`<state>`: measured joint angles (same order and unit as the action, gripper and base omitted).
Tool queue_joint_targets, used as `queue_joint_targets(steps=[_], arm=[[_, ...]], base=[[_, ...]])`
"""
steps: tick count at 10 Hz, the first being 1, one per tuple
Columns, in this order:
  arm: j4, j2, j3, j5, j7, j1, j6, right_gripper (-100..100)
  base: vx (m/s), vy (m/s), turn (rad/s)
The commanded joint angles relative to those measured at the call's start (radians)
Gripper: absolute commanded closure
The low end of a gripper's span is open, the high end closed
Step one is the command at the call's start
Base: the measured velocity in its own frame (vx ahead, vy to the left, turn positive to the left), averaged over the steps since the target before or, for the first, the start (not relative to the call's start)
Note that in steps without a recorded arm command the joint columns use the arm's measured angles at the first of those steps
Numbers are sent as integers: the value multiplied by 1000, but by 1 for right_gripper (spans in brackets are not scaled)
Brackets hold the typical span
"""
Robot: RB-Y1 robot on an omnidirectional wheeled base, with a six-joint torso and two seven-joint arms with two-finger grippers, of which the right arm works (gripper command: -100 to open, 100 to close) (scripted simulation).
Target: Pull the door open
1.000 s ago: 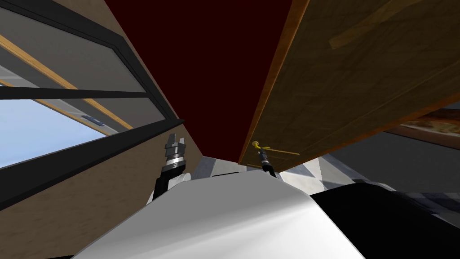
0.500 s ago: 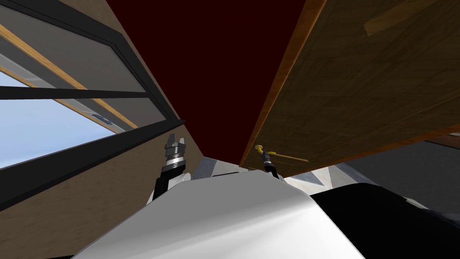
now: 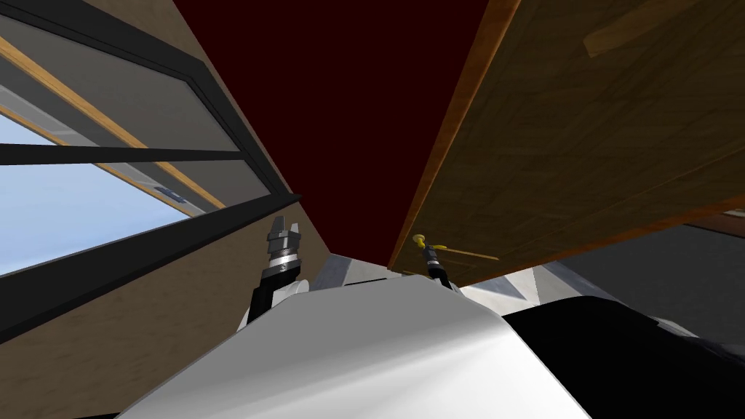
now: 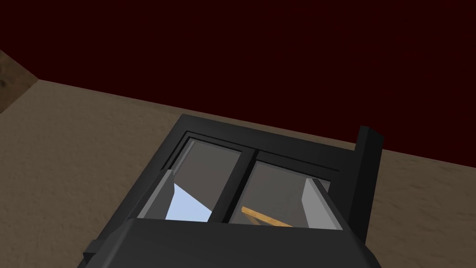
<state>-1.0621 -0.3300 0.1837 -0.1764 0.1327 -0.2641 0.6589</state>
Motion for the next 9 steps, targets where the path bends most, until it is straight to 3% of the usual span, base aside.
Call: queue_joint_targets(steps=[1, 9], arm=[[-2, -11, -13, 3, 14, -13, 16, 100], [-13, -67, -80, 21, 81, -75, 97, 100]], base=[[-136, -23, 122], [-208, -34, 121]])
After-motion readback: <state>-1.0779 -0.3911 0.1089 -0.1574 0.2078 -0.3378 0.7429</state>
